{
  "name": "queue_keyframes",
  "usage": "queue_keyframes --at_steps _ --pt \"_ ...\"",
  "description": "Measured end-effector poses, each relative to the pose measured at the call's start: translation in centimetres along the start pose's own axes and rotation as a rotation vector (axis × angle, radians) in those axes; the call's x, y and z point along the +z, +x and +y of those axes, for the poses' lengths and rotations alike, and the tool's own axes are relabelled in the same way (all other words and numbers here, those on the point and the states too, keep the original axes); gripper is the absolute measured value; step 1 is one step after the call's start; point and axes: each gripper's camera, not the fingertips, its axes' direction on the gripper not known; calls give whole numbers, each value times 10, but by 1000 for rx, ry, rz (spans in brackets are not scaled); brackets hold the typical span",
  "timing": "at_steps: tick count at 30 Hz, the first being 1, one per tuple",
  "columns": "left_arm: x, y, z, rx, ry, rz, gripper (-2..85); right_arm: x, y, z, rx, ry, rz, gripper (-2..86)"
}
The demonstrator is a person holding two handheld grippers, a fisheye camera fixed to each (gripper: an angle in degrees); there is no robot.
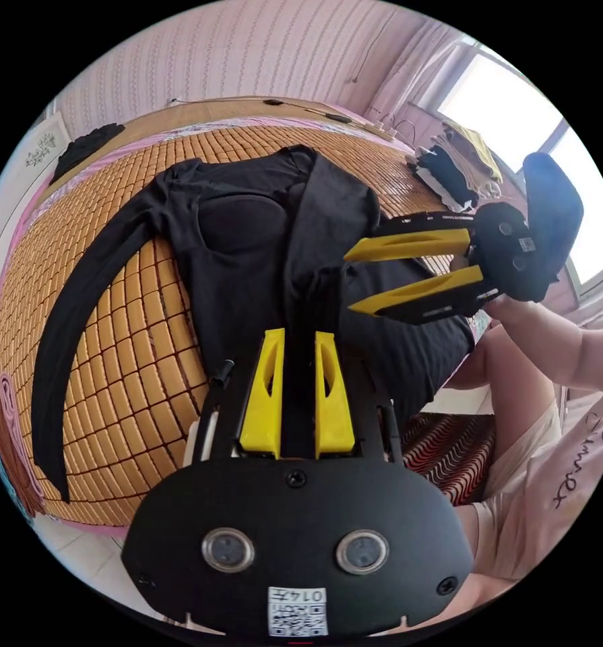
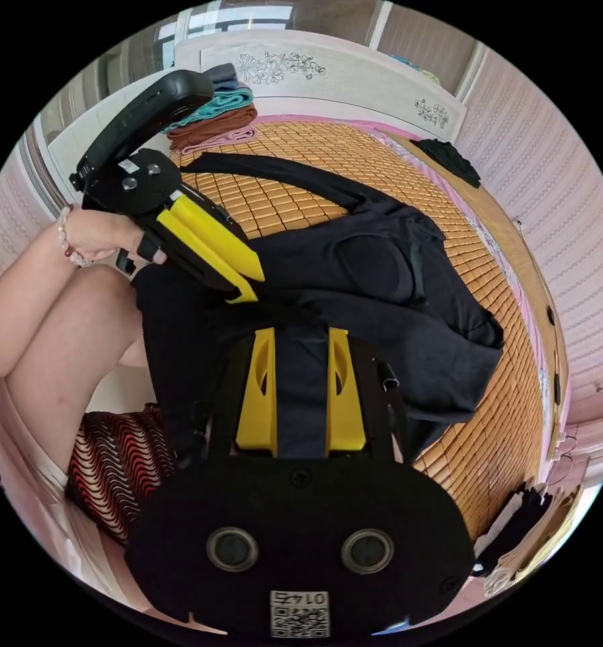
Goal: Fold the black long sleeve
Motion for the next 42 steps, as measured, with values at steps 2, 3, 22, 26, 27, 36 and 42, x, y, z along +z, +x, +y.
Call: queue_keyframes --at_steps 2,3,22,26,27,36,42 --pt "7 -5 4 15 -42 -20 64 9 -8 -20 2 -6 68 97" --pt "6 -9 10 24 -8 -24 50 13 -9 -24 -4 -26 63 88" --pt "-38 -105 72 -171 119 59 -6 -1 -10 -84 72 -145 2 16" --pt "-42 -118 85 -195 127 75 12 -12 -32 -103 35 -64 -62 66" --pt "-46 -119 88 -189 150 80 19 -11 -38 -107 17 -60 -93 74" --pt "-36 -117 92 -154 68 69 -6 7 -47 -129 3 -105 -140 10" --pt "-38 -112 97 -162 69 73 -10 6 -33 -126 28 -81 -143 48"
